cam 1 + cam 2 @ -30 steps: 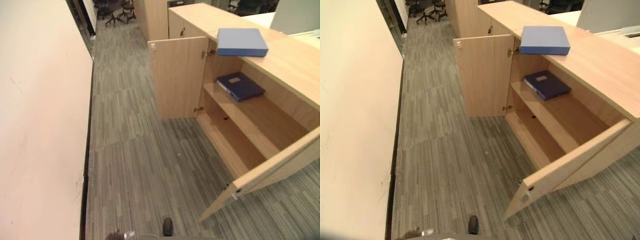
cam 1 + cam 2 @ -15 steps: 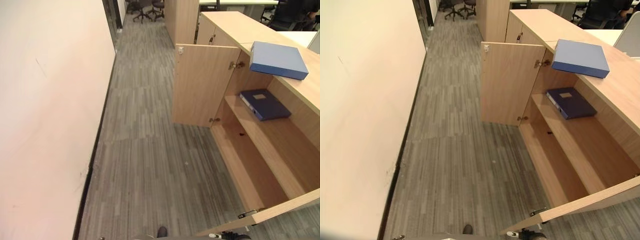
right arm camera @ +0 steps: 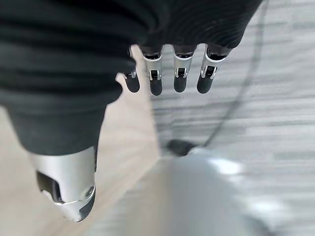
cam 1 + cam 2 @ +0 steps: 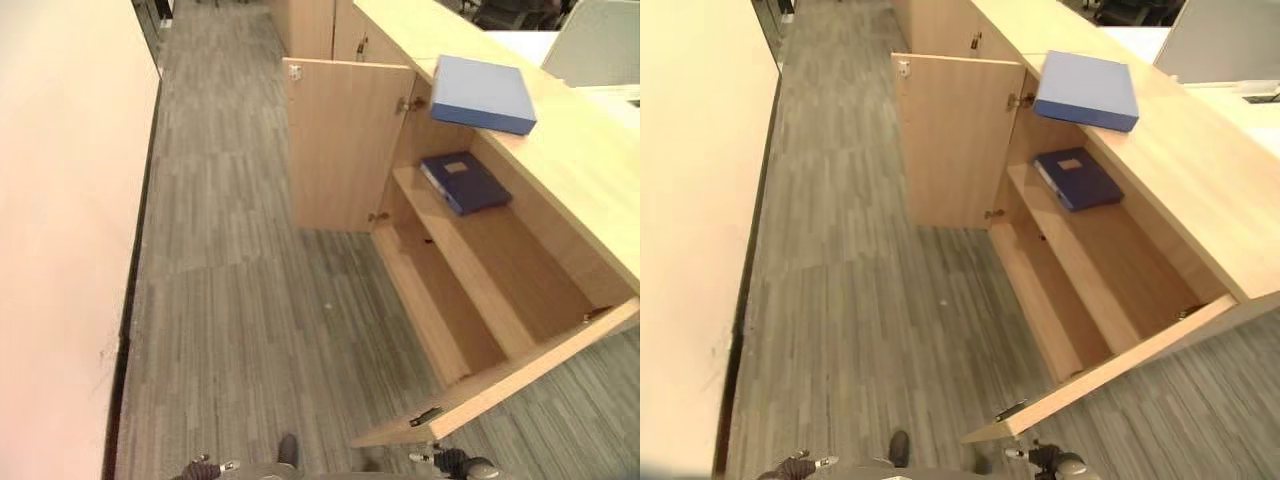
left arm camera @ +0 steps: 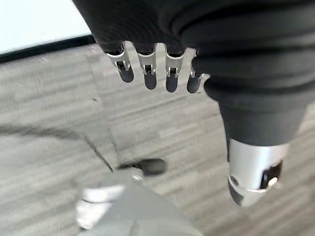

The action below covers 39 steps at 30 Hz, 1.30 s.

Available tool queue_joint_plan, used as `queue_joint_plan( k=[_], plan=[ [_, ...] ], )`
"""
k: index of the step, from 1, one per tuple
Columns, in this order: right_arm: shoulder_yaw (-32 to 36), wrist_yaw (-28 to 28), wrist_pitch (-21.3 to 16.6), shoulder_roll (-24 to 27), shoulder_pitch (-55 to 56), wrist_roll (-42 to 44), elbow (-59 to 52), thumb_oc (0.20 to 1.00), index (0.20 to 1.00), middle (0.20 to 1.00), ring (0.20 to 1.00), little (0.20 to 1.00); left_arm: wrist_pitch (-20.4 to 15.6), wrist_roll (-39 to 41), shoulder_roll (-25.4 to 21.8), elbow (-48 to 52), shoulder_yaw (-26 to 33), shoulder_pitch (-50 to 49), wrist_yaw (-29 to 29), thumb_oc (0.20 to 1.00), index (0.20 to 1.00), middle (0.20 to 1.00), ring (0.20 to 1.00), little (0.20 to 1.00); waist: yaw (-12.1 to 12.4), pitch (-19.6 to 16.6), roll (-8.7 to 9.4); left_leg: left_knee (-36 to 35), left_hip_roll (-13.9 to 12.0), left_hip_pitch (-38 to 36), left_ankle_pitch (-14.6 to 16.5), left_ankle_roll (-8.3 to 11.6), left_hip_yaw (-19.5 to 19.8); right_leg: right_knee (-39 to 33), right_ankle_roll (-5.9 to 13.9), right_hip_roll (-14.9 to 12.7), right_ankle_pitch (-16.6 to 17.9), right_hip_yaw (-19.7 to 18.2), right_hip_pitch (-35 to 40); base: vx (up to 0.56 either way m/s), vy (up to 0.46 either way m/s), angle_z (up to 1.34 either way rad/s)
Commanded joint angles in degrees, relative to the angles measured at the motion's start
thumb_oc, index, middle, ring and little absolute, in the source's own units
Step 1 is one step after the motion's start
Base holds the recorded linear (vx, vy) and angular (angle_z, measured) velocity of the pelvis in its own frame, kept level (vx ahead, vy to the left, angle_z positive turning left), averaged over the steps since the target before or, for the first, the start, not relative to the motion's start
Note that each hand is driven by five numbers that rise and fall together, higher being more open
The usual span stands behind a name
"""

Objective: Put the empty folder in the office cabinet

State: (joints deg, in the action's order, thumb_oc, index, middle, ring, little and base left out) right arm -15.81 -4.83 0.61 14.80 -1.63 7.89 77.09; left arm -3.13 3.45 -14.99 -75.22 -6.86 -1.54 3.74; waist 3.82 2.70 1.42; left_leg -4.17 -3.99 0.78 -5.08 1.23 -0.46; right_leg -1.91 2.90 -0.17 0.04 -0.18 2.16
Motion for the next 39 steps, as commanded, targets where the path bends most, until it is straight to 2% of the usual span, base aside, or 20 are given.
queue_joint_plan(
  k=[1,4,6,7,8,11,14,15,17,19,23,26,29,30,31,32,34,35,37,39],
  plan=[
    [0.2,-0.2,-0.8,-0.4,-2.5,1.7,0.9,1.000,1.000,1.000,1.000,1.000,-0.4,-1.6,-2.1,-0.7,0.3,1.9,0.2,1.000,1.000,1.000,1.000,1.000,0.9,4.3,2.37,9.2,8.3,1.6,8.8,-1.12,1.0,2.8,2.93,-3.3,0.6,1.7,-0.9,-0.07,-0.106,0.24],
    [0.3,0.3,-0.6,1.1,-3.2,2.3,0.8,1.000,1.000,1.000,1.000,1.000,-0.5,-0.5,-1.9,0.3,0.2,2.4,0.6,1.000,1.000,1.000,1.000,1.000,1.5,6.5,2.59,18.8,9.0,8.3,9.1,0.23,4.7,3.9,2.13,-3.5,0.5,0.9,-2.2,-0.14,-0.020,0.38],
    [0.7,0.5,-0.7,1.6,-3.4,2.2,1.0,1.000,1.000,1.000,1.000,1.000,-0.6,0.2,-1.6,0.2,0.6,2.3,1.0,1.000,1.000,1.000,1.000,1.000,1.3,6.2,3.34,19.0,5.7,8.7,9.4,0.26,5.4,4.3,2.50,-5.2,0.1,0.5,-3.0,-0.05,0.074,-0.55],
    [0.7,0.5,-0.7,1.6,-3.4,2.2,1.0,1.000,1.000,1.000,1.000,1.000,-0.6,0.2,-1.6,0.2,0.6,2.3,1.0,1.000,1.000,1.000,1.000,1.000,1.4,6.3,3.28,19.1,5.6,8.5,9.5,0.30,5.4,4.4,2.47,-5.1,0.0,0.4,-2.8,-0.01,0.139,-0.38],
    [1.0,0.7,-0.6,2.0,-3.3,2.0,1.0,1.000,1.000,1.000,1.000,1.000,-0.7,0.5,-1.5,0.1,1.0,2.0,1.5,1.000,1.000,1.000,1.000,1.000,1.3,5.5,3.28,16.0,1.0,6.3,7.8,0.35,5.6,4.1,3.02,-6.3,-0.3,0.2,-3.2,0.00,0.150,-0.14],
    [2.3,0.7,-0.5,2.9,-2.7,2.5,1.0,1.000,1.000,1.000,1.000,1.000,-0.9,0.7,-1.4,0.0,1.3,1.5,2.1,1.000,1.000,1.000,1.000,1.000,0.4,4.3,1.80,9.6,-8.2,4.4,0.0,3.24,7.2,3.9,4.34,-8.7,-0.6,-0.2,-4.2,-0.01,0.270,-0.08],
    [3.3,0.8,-0.7,4.0,-1.8,2.5,0.8,1.000,1.000,1.000,1.000,1.000,-1.2,0.9,-1.6,0.6,1.4,1.1,2.3,1.000,1.000,1.000,1.000,1.000,-0.4,3.7,0.02,5.0,-14.9,3.3,-7.1,5.94,6.6,3.0,5.88,-10.8,-0.7,-0.7,-4.6,-0.03,0.397,0.29],
    [3.8,0.9,-0.5,4.5,-1.5,2.2,1.2,1.000,1.000,1.000,1.000,1.000,-1.3,0.6,-1.6,0.6,1.2,0.8,2.3,1.000,1.000,1.000,1.000,1.000,-0.3,3.4,-0.92,4.2,-15.3,2.7,-7.8,6.92,8.5,2.7,6.55,-11.5,-0.3,-1.1,-4.5,0.01,0.377,0.30],
    [4.9,0.9,-0.4,5.2,-0.9,1.9,1.6,1.000,1.000,1.000,1.000,1.000,-1.2,-0.3,-1.6,0.4,1.0,0.5,2.0,1.000,1.000,1.000,1.000,1.000,-1.0,2.4,-2.18,2.1,-14.4,0.9,-4.7,8.47,9.4,1.0,7.46,-12.6,1.3,-0.8,-3.8,0.02,0.319,0.17],
    [6.0,1.0,-0.3,5.6,-0.6,2.0,1.8,1.000,1.000,1.000,1.000,1.000,-1.1,-1.3,-1.7,-0.1,0.5,0.6,1.9,1.000,1.000,1.000,1.000,1.000,-2.0,2.3,-2.47,2.8,-12.8,0.7,0.1,8.90,7.7,-1.3,8.47,-14.8,3.6,0.0,-3.1,-0.03,0.310,0.19],
    [6.3,1.7,-0.4,5.2,-2.4,3.0,0.9,1.000,1.000,1.000,1.000,1.000,-1.1,-2.0,-3.8,0.8,-0.4,2.3,1.8,1.000,1.000,1.000,1.000,1.000,-2.3,4.4,-0.30,10.4,-6.6,4.4,9.6,7.32,7.0,-3.1,10.00,-18.7,10.9,-0.2,-8.3,-0.15,0.337,0.11],
    [5.7,1.8,-0.6,4.8,-4.0,3.5,-0.1,1.000,1.000,1.000,1.000,1.000,-1.1,-1.8,-4.6,0.9,-0.4,3.0,1.9,1.000,1.000,1.000,1.000,1.000,-1.9,4.9,0.26,11.9,-4.1,6.1,11.5,5.76,5.9,-3.1,10.34,-19.3,12.2,1.1,-12.0,-0.19,0.302,-0.16],
    [3.8,1.9,-0.6,4.2,-7.4,3.1,-0.9,1.000,1.000,1.000,1.000,1.000,-1.0,-1.2,-5.4,0.3,0.1,3.4,1.8,1.000,1.000,1.000,1.000,1.000,-0.7,5.9,-0.22,12.3,-2.0,6.3,12.1,4.08,2.5,-3.1,10.62,-19.3,12.8,8.8,-14.7,-0.16,0.268,-0.57],
    [3.8,1.9,-0.6,4.2,-7.5,3.1,-0.9,1.000,1.000,1.000,1.000,1.000,-1.0,-1.2,-5.4,0.3,0.1,3.4,1.8,1.000,1.000,1.000,1.000,1.000,-0.7,5.9,-0.20,12.3,-2.0,6.4,12.1,4.08,2.5,-3.1,10.62,-19.4,12.8,8.8,-14.7,-0.12,0.282,-0.86],
    [2.4,1.5,-0.6,3.7,-7.9,2.6,-0.5,1.000,1.000,1.000,1.000,1.000,-0.6,-1.1,-5.7,0.0,0.8,3.1,1.6,1.000,1.000,1.000,1.000,1.000,0.9,6.2,-0.24,11.8,-0.1,6.1,11.3,2.13,1.5,-0.9,9.12,-16.9,9.2,8.5,-10.5,-0.08,0.191,-0.71],
    [2.4,1.5,-0.6,3.7,-8.0,2.6,-0.5,1.000,1.000,1.000,1.000,1.000,-0.6,-1.1,-5.7,0.0,0.8,3.1,1.6,1.000,1.000,1.000,1.000,1.000,0.8,6.1,-0.11,11.7,0.1,6.2,11.1,2.09,1.6,-0.8,9.15,-17.0,9.2,8.5,-10.7,-0.12,0.245,-0.49],
    [1.4,1.3,-0.6,3.5,-7.6,2.3,-0.1,1.000,1.000,1.000,1.000,1.000,-0.3,-1.1,-5.4,-0.5,0.7,2.6,1.2,1.000,1.000,1.000,1.000,1.000,2.2,5.3,-0.22,9.2,1.1,5.9,9.8,0.64,0.8,3.4,7.04,-12.6,3.6,5.6,-6.8,-0.10,0.134,-0.16],
    [1.4,1.3,-0.6,3.5,-7.7,2.3,-0.1,1.000,1.000,1.000,1.000,1.000,-0.3,-1.1,-5.4,-0.5,0.7,2.7,1.2,1.000,1.000,1.000,1.000,1.000,2.1,5.1,-0.15,9.1,1.2,6.1,9.6,0.62,0.8,3.3,7.05,-12.7,3.7,5.6,-6.9,-0.10,0.123,-0.02],
    [0.1,1.7,-1.2,3.2,-7.1,2.0,0.0,1.000,1.000,1.000,1.000,1.000,-0.3,-1.0,-4.8,-0.6,0.3,2.5,0.9,1.000,1.000,1.000,1.000,1.000,3.1,4.5,0.92,6.7,3.5,6.1,8.3,-0.38,0.0,2.3,4.87,-6.9,-0.1,5.0,-4.3,-0.05,0.056,-0.03],
    [0.0,1.8,-1.2,3.1,-7.0,2.0,0.1,1.000,1.000,1.000,1.000,1.000,-0.3,-0.9,-4.6,-0.5,0.4,2.4,0.9,1.000,1.000,1.000,1.000,1.000,2.7,4.5,1.14,6.5,3.9,5.7,8.3,-0.41,0.4,2.5,4.31,-5.8,-0.6,4.2,-4.4,0.03,-0.011,-0.26]
  ],
)
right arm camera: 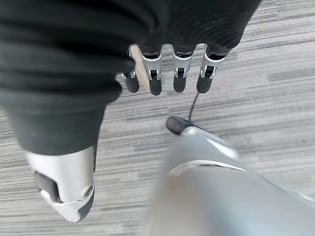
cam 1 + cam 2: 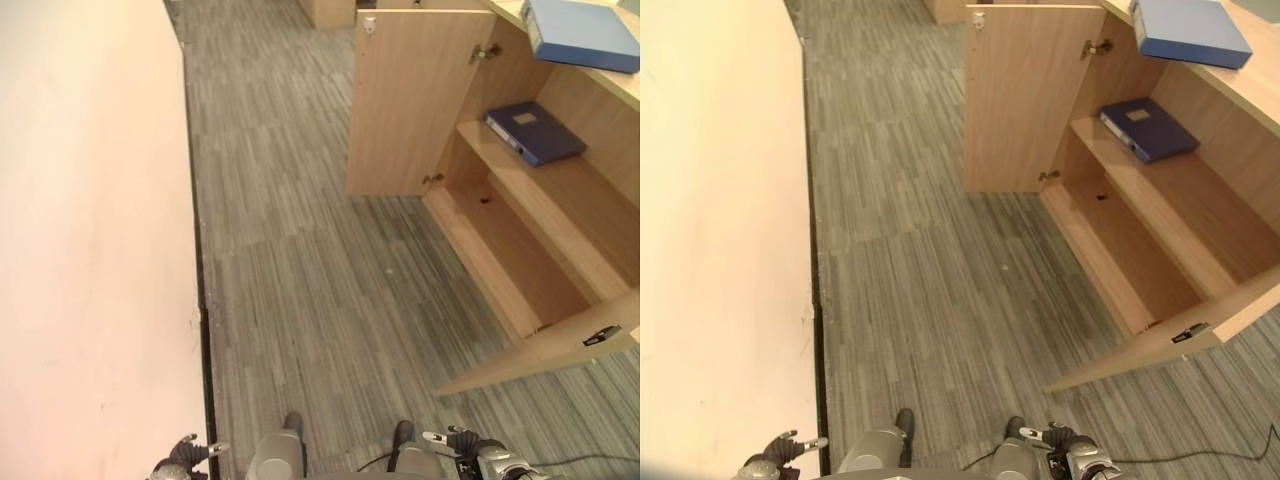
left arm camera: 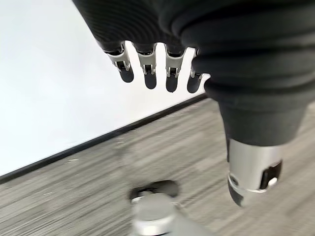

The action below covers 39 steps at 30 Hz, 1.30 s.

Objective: Put the empty folder in the office cabinet

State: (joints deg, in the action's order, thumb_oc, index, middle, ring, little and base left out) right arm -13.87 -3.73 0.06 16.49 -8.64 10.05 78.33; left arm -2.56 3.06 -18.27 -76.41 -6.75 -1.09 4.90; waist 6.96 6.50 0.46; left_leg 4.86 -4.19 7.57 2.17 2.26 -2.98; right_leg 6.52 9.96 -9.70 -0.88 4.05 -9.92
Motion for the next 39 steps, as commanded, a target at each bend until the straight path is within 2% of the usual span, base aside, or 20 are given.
queue_joint_plan(
  k=[1,10,13,15,16,17,18,20,21,26,27,28,31,32,33,35,36,37,38,39],
  plan=[
    [-2.2,0.6,-0.6,1.4,0.3,-0.5,-0.6,1.000,1.000,1.000,1.000,1.000,-0.9,0.0,-1.0,0.8,0.8,1.8,-0.1,1.000,1.000,1.000,1.000,1.000,-0.6,0.8,2.37,-2.7,4.4,-1.7,1.2,-1.26,3.5,-6.0,-3.11,4.7,0.6,-0.7,7.7,0.00,0.000,0.00],
    [-2.4,0.2,-0.2,0.3,3.2,-1.9,-0.5,1.000,1.000,1.000,1.000,1.000,-0.7,-0.8,1.0,0.7,-0.5,1.9,-0.6,1.000,1.000,1.000,1.000,1.000,-2.2,0.9,2.43,-2.8,3.8,-4.2,0.8,-0.17,5.9,-7.6,-4.55,6.4,0.1,2.6,10.8,0.07,-0.058,0.23],
    [-2.4,0.1,-0.3,0.1,3.3,-1.7,-0.5,1.000,1.000,1.000,1.000,1.000,-0.7,-0.8,1.2,1.1,-0.8,2.1,-0.7,1.000,1.000,1.000,1.000,1.000,-2.0,2.0,3.01,3.7,4.1,-1.5,1.4,0.71,5.7,-7.4,-4.95,5.9,0.1,3.1,11.3,-0.01,-0.020,0.13],
    [-3.0,0.2,-0.5,0.2,3.0,-2.0,-1.0,1.000,1.000,1.000,1.000,1.000,-0.9,-0.4,1.5,1.4,-1.0,2.4,-0.6,1.000,1.000,1.000,1.000,1.000,-1.5,2.8,3.43,7.8,4.4,2.2,0.6,1.22,5.7,-7.6,-4.97,5.0,0.3,3.8,11.9,0.00,0.017,0.25],
    [-3.9,0.1,-0.5,0.1,2.7,-3.0,-1.8,1.000,1.000,1.000,1.000,1.000,-0.9,-0.4,1.8,2.0,-1.3,2.3,-0.6,1.000,1.000,1.000,1.000,1.000,-0.7,2.8,3.46,6.8,3.2,4.8,-0.6,1.14,4.0,-8.1,-4.75,4.4,-0.1,4.9,12.6,0.11,0.096,0.58],
    [-4.7,0.1,-0.6,0.2,2.2,-3.5,-2.8,1.000,1.000,1.000,1.000,1.000,-1.0,-1.1,1.9,2.4,-1.8,1.9,-0.5,1.000,1.000,1.000,1.000,1.000,0.3,2.0,2.92,3.3,2.6,6.1,-3.3,1.34,3.5,-9.0,-4.47,4.6,-0.5,5.4,13.7,0.11,0.084,0.49],
    [-4.7,0.1,-0.6,0.2,2.2,-3.5,-2.8,1.000,1.000,1.000,1.000,1.000,-1.0,-1.1,1.9,2.4,-1.8,1.9,-0.5,1.000,1.000,1.000,1.000,1.000,0.2,2.0,2.96,3.2,2.6,6.1,-3.4,1.34,3.5,-9.0,-4.46,4.5,-0.5,5.4,13.7,0.14,0.095,0.47],
    [-5.4,0.1,-0.7,0.2,1.3,-3.7,-3.7,1.000,1.000,1.000,1.000,1.000,-1.1,-1.4,2.0,2.8,-2.2,1.8,-0.4,1.000,1.000,1.000,1.000,1.000,1.1,1.5,2.09,-0.2,2.5,6.8,-5.6,1.98,3.4,-9.7,-4.31,4.6,-1.3,5.4,14.8,0.18,0.174,-0.01],
    [-6.7,-0.1,-0.7,-0.6,0.3,-5.1,-4.0,1.000,1.000,1.000,1.000,1.000,-1.0,-2.3,2.5,2.5,-2.5,1.0,-0.6,1.000,1.000,1.000,1.000,1.000,1.8,-0.7,0.63,-5.7,2.4,2.9,-6.3,1.86,4.8,-10.0,-3.71,4.4,-1.5,5.1,15.8,0.27,0.290,-0.15],
    [-8.5,-0.8,-0.7,-2.0,-1.1,-6.4,-4.5,1.000,1.000,1.000,1.000,1.000,-1.1,-3.2,3.0,2.1,-3.8,1.5,-0.9,1.000,1.000,1.000,1.000,1.000,2.8,-2.3,0.38,-7.3,4.2,-0.5,-5.2,0.82,5.5,-11.4,-1.90,1.5,-0.1,5.1,16.2,0.17,0.246,0.17],
    [-9.0,-1.3,-0.4,-2.3,-1.8,-7.2,-4.5,1.000,1.000,1.000,1.000,1.000,-1.2,-3.7,3.0,2.3,-4.7,2.3,-1.1,1.000,1.000,1.000,1.000,1.000,3.2,-2.6,0.12,-6.9,5.5,-0.5,-4.3,0.02,5.8,-11.2,-0.66,-0.6,0.7,5.2,15.8,0.10,0.237,0.04],
    [-9.0,-1.3,-0.4,-2.3,-1.8,-7.2,-4.5,1.000,1.000,1.000,1.000,1.000,-1.2,-3.7,3.0,2.3,-4.7,2.3,-1.1,1.000,1.000,1.000,1.000,1.000,3.2,-2.6,0.13,-6.8,5.5,-0.4,-4.3,0.01,5.8,-11.3,-0.64,-0.6,0.7,5.3,15.8,0.09,0.249,0.08],
    [-9.0,-2.0,0.2,-2.2,-2.7,-8.5,-4.6,1.000,1.000,1.000,1.000,1.000,-1.1,-4.2,3.2,2.5,-5.5,3.1,-1.4,1.000,1.000,1.000,1.000,1.000,3.5,-2.7,-0.77,-4.7,8.3,0.1,-2.3,-1.59,7.0,-6.5,0.60,-6.3,3.1,5.1,13.9,0.06,0.244,0.13],
    [-9.2,-2.1,0.3,-2.1,-3.0,-9.0,-4.6,1.000,1.000,1.000,1.000,1.000,-1.1,-4.2,3.1,2.6,-5.5,3.2,-1.4,1.000,1.000,1.000,1.000,1.000,3.4,-2.4,-1.01,-4.2,9.4,-0.2,-1.7,-2.21,7.6,-4.2,0.49,-8.5,5.5,4.8,12.9,0.08,0.293,0.11],
    [-9.4,-1.9,0.4,-2.5,-3.4,-9.0,-4.8,1.000,1.000,1.000,1.000,1.000,-1.0,-4.0,2.8,2.5,-5.4,3.3,-1.5,1.000,1.000,1.000,1.000,1.000,3.6,-1.9,-1.09,-2.8,10.5,-0.4,-0.8,-2.98,8.2,-1.4,-0.20,-11.3,9.8,5.2,11.7,0.06,0.202,0.07],
    [-9.5,-2.0,0.4,-2.8,-3.6,-8.8,-4.7,1.000,1.000,1.000,1.000,1.000,-0.9,-3.8,2.5,2.4,-5.2,3.2,-1.5,1.000,1.000,1.000,1.000,1.000,3.6,-1.8,-1.12,-2.6,10.5,-0.9,-0.3,-3.28,8.4,-1.1,-0.98,-11.2,10.8,5.0,10.8,0.12,0.121,0.18],
    [-9.5,-2.1,0.5,-3.2,-3.5,-8.2,-4.5,1.000,1.000,1.000,1.000,1.000,-0.7,-3.8,2.2,2.4,-5.2,3.0,-1.6,1.000,1.000,1.000,1.000,1.000,3.2,-1.4,-1.70,-3.3,9.9,-3.1,0.1,-3.85,9.0,-1.5,-2.30,-6.9,7.8,4.4,8.7,0.23,0.115,0.07],
    [-9.2,-2.1,0.5,-3.2,-3.4,-7.2,-4.4,1.000,1.000,1.000,1.000,1.000,-0.6,-3.9,2.0,2.3,-5.1,2.8,-1.8,1.000,1.000,1.000,1.000,1.000,2.7,-1.2,-1.84,-3.8,9.9,-4.2,0.1,-4.18,9.4,-1.8,-2.64,-4.0,6.5,4.1,6.9,0.33,0.156,0.01],
    [-8.7,-2.4,0.3,-3.3,-3.3,-4.9,-4.9,1.000,1.000,1.000,1.000,1.000,-0.5,-3.7,1.8,1.9,-5.0,2.2,-2.1,1.000,1.000,1.000,1.000,1.000,1.1,-0.3,-1.67,-4.7,11.1,-6.8,0.2,-4.87,10.5,-2.3,-2.89,2.1,6.1,3.7,2.5,0.23,0.105,-0.07],
    [-8.8,-2.4,0.3,-3.2,-3.3,-4.9,-5.0,1.000,1.000,1.000,1.000,1.000,-0.5,-3.7,1.8,1.9,-5.0,2.1,-2.1,1.000,1.000,1.000,1.000,1.000,1.0,-0.1,-1.84,-4.9,11.0,-7.2,0.4,-4.83,10.6,-2.2,-2.93,2.3,5.9,3.8,2.8,0.24,0.117,-0.01]
  ],
)
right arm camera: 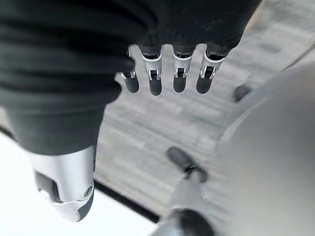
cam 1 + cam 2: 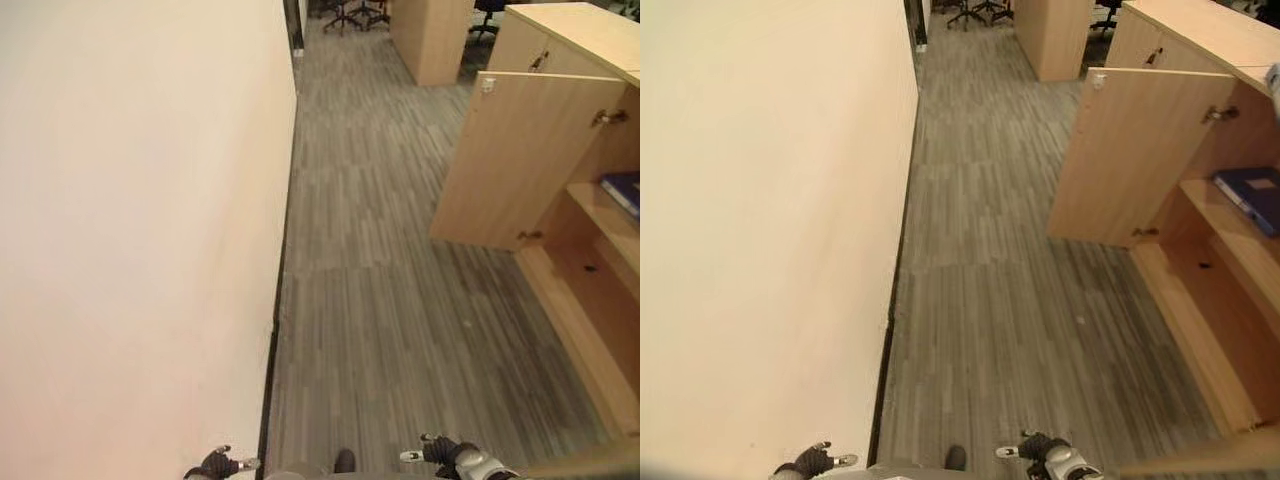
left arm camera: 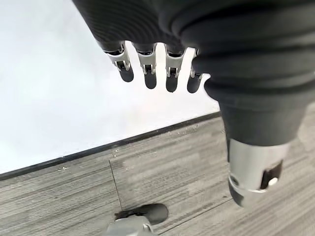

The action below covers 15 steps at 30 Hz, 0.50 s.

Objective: Put the empty folder in the office cabinet

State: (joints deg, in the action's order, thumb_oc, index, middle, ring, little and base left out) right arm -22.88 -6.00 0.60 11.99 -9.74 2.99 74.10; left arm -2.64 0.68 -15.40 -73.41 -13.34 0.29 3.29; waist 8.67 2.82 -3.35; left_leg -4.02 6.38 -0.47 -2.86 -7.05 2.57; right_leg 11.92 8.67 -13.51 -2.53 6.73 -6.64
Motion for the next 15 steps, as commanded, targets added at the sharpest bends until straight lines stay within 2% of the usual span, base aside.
queue_joint_plan(
  k=[1,2,4,6,9,10,11,12,15],
  plan=[
    [0.3,-0.2,-0.4,1.3,-2.1,3.0,-0.8,1.000,1.000,1.000,1.000,1.000,-0.3,-1.6,-1.0,-1.4,1.6,0.5,-0.6,1.000,1.000,1.000,1.000,1.000,-1.5,4.1,2.22,3.7,1.2,-0.8,5.7,4.30,5.6,-8.2,-1.58,8.6,7.9,1.4,-1.8,0.18,0.094,0.15],
    [0.4,-0.2,-0.6,1.3,-2.1,3.5,-1.0,1.000,1.000,1.000,1.000,1.000,-0.2,-1.8,-1.0,-1.6,1.8,0.5,-0.7,1.000,1.000,1.000,1.000,1.000,-2.3,4.5,2.85,3.4,2.5,-2.2,5.9,4.11,6.2,-9.3,-1.43,10.9,9.1,2.7,-4.2,0.27,0.122,0.30],
    [0.4,-0.2,-0.7,1.5,-1.7,3.8,-1.2,1.000,1.000,1.000,1.000,1.000,0.0,-2.3,-0.8,-1.9,2.1,0.2,-1.1,1.000,1.000,1.000,1.000,1.000,-3.8,5.1,3.38,2.7,3.6,-5.4,7.1,4.08,7.8,-12.9,-0.99,13.8,10.3,6.5,-5.5,0.27,0.070,0.41],
    [0.7,-0.4,-0.7,1.6,-1.0,3.9,-1.0,1.000,1.000,1.000,1.000,1.000,0.0,-3.2,-0.8,-2.1,2.3,0.1,-1.6,1.000,1.000,1.000,1.000,1.000,-5.0,5.0,4.09,2.7,4.3,-7.3,8.1,3.90,9.4,-15.2,-0.73,15.4,11.5,6.6,-6.7,0.25,-0.007,0.56],
    [2.2,-0.2,-0.6,1.9,0.6,4.7,-0.4,1.000,1.000,1.000,1.000,1.000,0.1,-3.8,-0.7,-2.4,2.6,-0.3,-1.8,1.000,1.000,1.000,1.000,1.000,-5.9,4.5,4.71,2.5,4.5,-9.4,9.6,3.61,11.3,-16.8,-0.59,15.2,13.0,6.2,-6.6,0.32,-0.085,0.72],
    [3.2,-0.1,-0.5,2.3,2.8,4.4,0.8,1.000,1.000,1.000,1.000,1.000,0.4,-4.3,-0.2,-3.0,3.3,-1.3,-1.6,1.000,1.000,1.000,1.000,1.000,-6.4,2.3,4.86,1.2,2.9,-11.6,11.3,4.24,11.1,-16.8,-1.52,14.4,13.9,5.7,-5.0,0.49,-0.161,0.71],
    [3.4,0.0,-0.5,2.5,3.3,4.2,1.1,1.000,1.000,1.000,1.000,1.000,0.4,-4.2,-0.1,-3.1,3.4,-1.4,-1.5,1.000,1.000,1.000,1.000,1.000,-6.6,1.8,4.69,0.9,1.8,-12.3,11.7,4.69,11.1,-16.5,-1.64,14.3,13.7,5.6,-4.5,0.58,-0.248,0.58],
    [3.7,0.2,-0.4,3.0,4.0,3.9,1.3,1.000,1.000,1.000,1.000,1.000,0.6,-4.0,0.1,-3.2,3.4,-1.4,-1.3,1.000,1.000,1.000,1.000,1.000,-6.9,1.3,4.40,0.2,-0.5,-13.5,12.4,6.05,11.1,-15.7,-2.19,14.1,12.7,5.6,-4.0,0.43,-0.276,0.19],
    [4.5,0.8,-0.4,4.4,4.3,3.3,1.7,1.000,1.000,1.000,1.000,1.000,0.4,-2.7,0.5,-2.8,2.7,-0.1,-0.5,1.000,1.000,1.000,1.000,1.000,-7.7,0.8,3.70,2.5,-6.1,-13.0,8.8,10.67,10.3,-11.7,-3.78,13.8,8.8,5.8,-3.1,0.31,-0.269,-0.02]
  ],
)
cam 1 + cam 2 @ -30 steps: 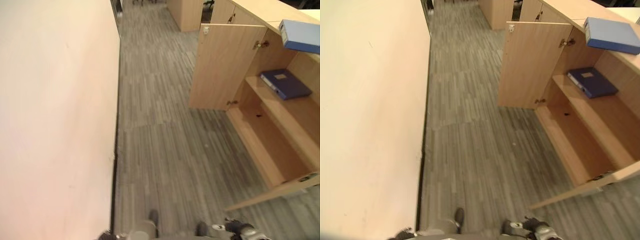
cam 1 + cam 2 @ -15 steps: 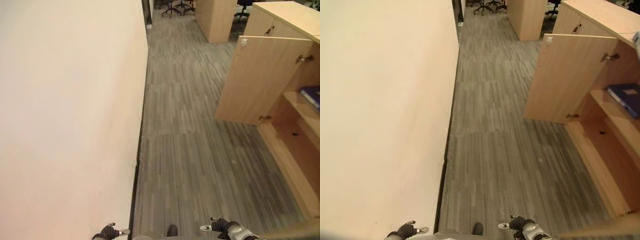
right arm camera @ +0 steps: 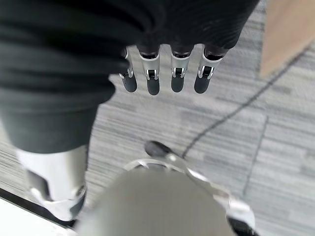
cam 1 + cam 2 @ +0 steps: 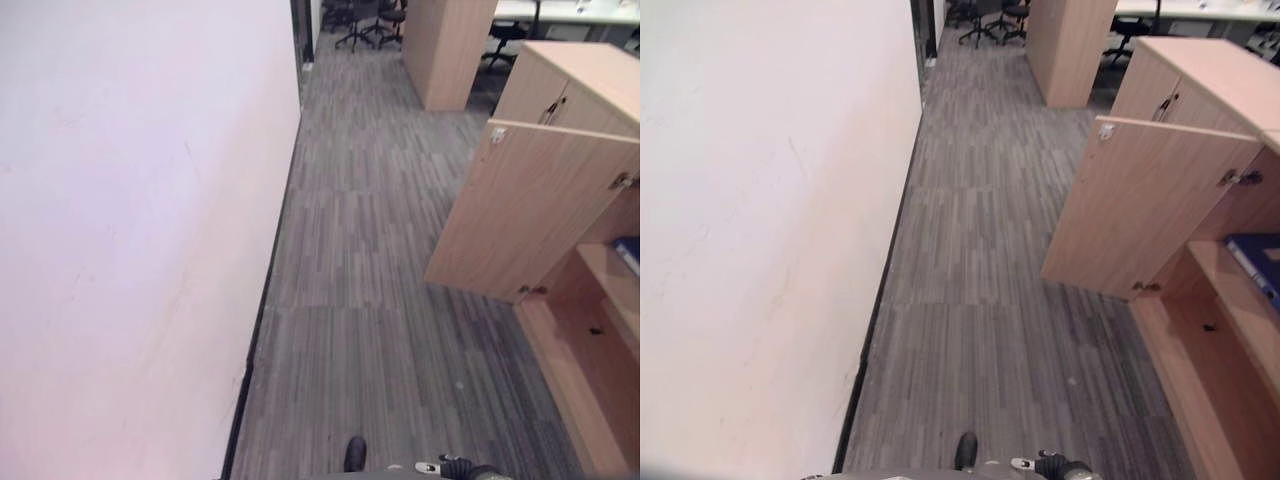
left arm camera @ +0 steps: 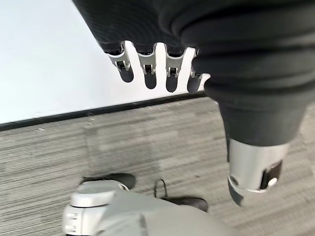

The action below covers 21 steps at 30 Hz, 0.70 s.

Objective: Put the empty folder in the office cabinet

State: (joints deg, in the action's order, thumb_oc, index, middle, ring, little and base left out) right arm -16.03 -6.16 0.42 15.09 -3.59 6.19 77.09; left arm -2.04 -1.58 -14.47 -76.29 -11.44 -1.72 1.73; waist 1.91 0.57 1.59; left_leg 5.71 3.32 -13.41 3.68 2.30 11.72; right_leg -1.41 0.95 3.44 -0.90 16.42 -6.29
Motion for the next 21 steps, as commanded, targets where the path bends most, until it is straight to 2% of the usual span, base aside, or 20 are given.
queue_joint_plan(
  k=[1,2,3,4,5,6,7,8,9,10,11,13,14,15,17,21],
  plan=[
    [-2.2,1.0,-0.2,1.5,-1.7,0.0,-1.2,1.000,1.000,1.000,1.000,1.000,-0.3,-0.3,-0.5,0.1,0.6,2.0,1.1,1.000,1.000,1.000,1.000,1.000,-1.1,3.0,-1.20,-6.0,-4.1,0.4,1.2,2.14,0.6,1.8,3.78,-3.1,6.4,-3.9,-2.9,0.20,-0.226,0.25],
    [-2.4,1.0,-0.3,2.0,-1.5,-0.4,-1.0,1.000,1.000,1.000,1.000,1.000,-0.4,0.1,-0.7,0.7,0.4,2.5,1.3,1.000,1.000,1.000,1.000,1.000,-1.2,3.3,-0.28,0.6,-5.9,3.1,-2.3,3.64,-2.2,1.8,3.46,-3.2,5.0,-4.6,-0.7,0.20,-0.245,0.20],
    [-2.5,0.9,-0.3,2.2,-1.4,-0.6,-0.9,1.000,1.000,1.000,1.000,1.000,-0.5,0.6,-0.9,1.1,0.6,2.6,1.4,1.000,1.000,1.000,1.000,1.000,-1.1,3.7,0.38,5.2,-6.3,4.5,-4.3,3.73,-3.5,2.0,3.13,-3.1,4.4,-5.1,0.2,0.18,-0.249,0.17],
    [-2.4,1.0,-0.2,2.5,-1.4,-0.6,-0.9,1.000,1.000,1.000,1.000,1.000,-0.4,0.9,-1.1,1.6,0.9,2.7,1.4,1.000,1.000,1.000,1.000,1.000,-0.6,4.2,1.00,9.2,-6.2,6.6,-5.2,3.06,-5.1,1.9,2.78,-3.2,3.8,-5.9,1.3,0.18,-0.270,-0.16],
    [-2.1,1.3,0.1,3.3,-1.3,-0.8,-0.2,1.000,1.000,1.000,1.000,1.000,-0.3,1.6,-1.1,2.3,1.3,2.8,1.9,1.000,1.000,1.000,1.000,1.000,0.0,5.2,2.30,16.7,-6.5,10.8,-7.3,1.42,-7.8,2.1,1.76,-4.2,2.9,-7.2,2.9,0.15,-0.206,-0.36],
    [-2.0,1.4,0.1,3.6,-1.4,-0.9,-0.1,1.000,1.000,1.000,1.000,1.000,-0.3,1.9,-1.0,2.5,1.3,2.7,1.9,1.000,1.000,1.000,1.000,1.000,0.6,5.6,2.74,19.3,-6.5,13.2,-6.9,0.32,-9.4,2.4,1.42,-4.7,2.6,-8.0,3.5,0.22,-0.205,-0.81],
    [-1.7,1.6,0.3,4.2,-1.4,-0.9,0.3,1.000,1.000,1.000,1.000,1.000,-0.4,2.1,-1.1,2.8,1.5,2.6,2.1,1.000,1.000,1.000,1.000,1.000,1.5,6.1,3.69,19.5,-5.1,18.1,-4.4,-1.39,-11.1,2.3,1.28,-5.9,2.1,-9.5,4.7,0.19,-0.069,-0.96],
    [-1.5,1.6,0.3,4.4,-1.4,-0.9,0.4,1.000,1.000,1.000,1.000,1.000,-0.5,2.2,-1.0,3.1,1.5,2.4,2.1,1.000,1.000,1.000,1.000,1.000,2.3,6.2,3.53,18.0,-4.6,19.8,-3.4,-1.56,-11.6,2.0,1.43,-5.9,1.8,-10.4,5.7,0.34,-0.040,-1.08],
    [-1.7,1.6,0.1,4.3,-1.0,-1.0,0.5,1.000,1.000,1.000,1.000,1.000,-0.5,2.4,-1.2,2.9,1.5,2.4,2.0,1.000,1.000,1.000,1.000,1.000,3.9,6.3,3.04,9.1,-1.9,22.8,-2.9,-0.76,-9.7,1.1,1.80,-5.3,0.8,-12.0,7.8,0.30,0.014,-1.27],
    [-1.7,1.7,0.0,4.3,-0.8,-1.0,0.4,1.000,1.000,1.000,1.000,1.000,-0.5,2.4,-1.2,2.7,1.4,2.4,2.0,1.000,1.000,1.000,1.000,1.000,4.6,6.5,2.66,4.5,-0.8,22.8,-4.1,-0.18,-7.9,0.7,1.87,-4.8,0.3,-12.8,9.0,0.40,0.022,-0.94],
    [-1.6,1.9,-0.1,4.2,-0.7,-0.8,0.4,1.000,1.000,1.000,1.000,1.000,-0.5,2.6,-1.2,2.4,1.4,2.3,2.0,1.000,1.000,1.000,1.000,1.000,5.6,6.5,1.77,-0.9,-0.2,25.5,-8.5,0.77,-4.8,0.0,1.79,-3.7,-0.3,-14.1,11.1,0.31,0.012,-1.07],
    [-1.5,2.1,-0.1,3.7,0.1,-0.5,0.6,1.000,1.000,1.000,1.000,1.000,-0.6,3.2,-0.9,2.1,1.4,2.1,1.9,1.000,1.000,1.000,1.000,1.000,6.6,6.7,1.58,-6.9,1.3,28.5,-10.9,1.11,-2.1,-1.1,1.60,-2.8,-1.5,-16.8,14.0,0.35,0.020,-0.96],
    [-1.3,2.1,-0.1,3.6,0.4,-0.5,0.8,1.000,1.000,1.000,1.000,1.000,-0.6,3.4,-0.8,2.0,1.4,2.1,1.8,1.000,1.000,1.000,1.000,1.000,6.8,6.8,1.44,-7.5,1.7,29.5,-11.4,1.34,-1.9,-1.3,1.68,-2.7,-1.8,-17.9,14.8,0.38,0.079,-1.03],
    [-0.8,2.0,0.1,3.2,1.0,-0.5,1.2,1.000,1.000,1.000,1.000,1.000,-0.5,3.5,-0.4,1.5,1.8,1.8,1.7,1.000,1.000,1.000,1.000,1.000,6.8,5.8,0.50,-9.7,0.9,28.2,-12.1,1.66,-0.9,-1.6,1.96,-1.9,-2.4,-19.9,15.8,0.29,0.129,-1.15],
    [-0.4,1.9,0.2,2.6,1.9,-0.6,2.2,1.000,1.000,1.000,1.000,1.000,-0.5,3.8,-0.3,1.3,1.9,1.8,1.6,1.000,1.000,1.000,1.000,1.000,6.3,4.6,-0.07,-9.1,-0.1,25.9,-14.0,1.45,-0.5,-2.1,2.63,-2.8,-2.9,-21.0,16.2,0.32,0.209,-1.11],
    [0.6,1.9,0.4,1.5,1.7,1.0,2.0,1.000,1.000,1.000,1.000,1.000,-0.5,4.9,-0.8,1.4,3.1,2.4,2.0,1.000,1.000,1.000,1.000,1.000,6.4,3.2,0.80,-8.6,-0.1,23.1,-10.8,-0.98,-3.0,-2.1,5.27,-6.7,-1.7,-24.4,14.7,0.23,0.234,-0.89]
  ],
)
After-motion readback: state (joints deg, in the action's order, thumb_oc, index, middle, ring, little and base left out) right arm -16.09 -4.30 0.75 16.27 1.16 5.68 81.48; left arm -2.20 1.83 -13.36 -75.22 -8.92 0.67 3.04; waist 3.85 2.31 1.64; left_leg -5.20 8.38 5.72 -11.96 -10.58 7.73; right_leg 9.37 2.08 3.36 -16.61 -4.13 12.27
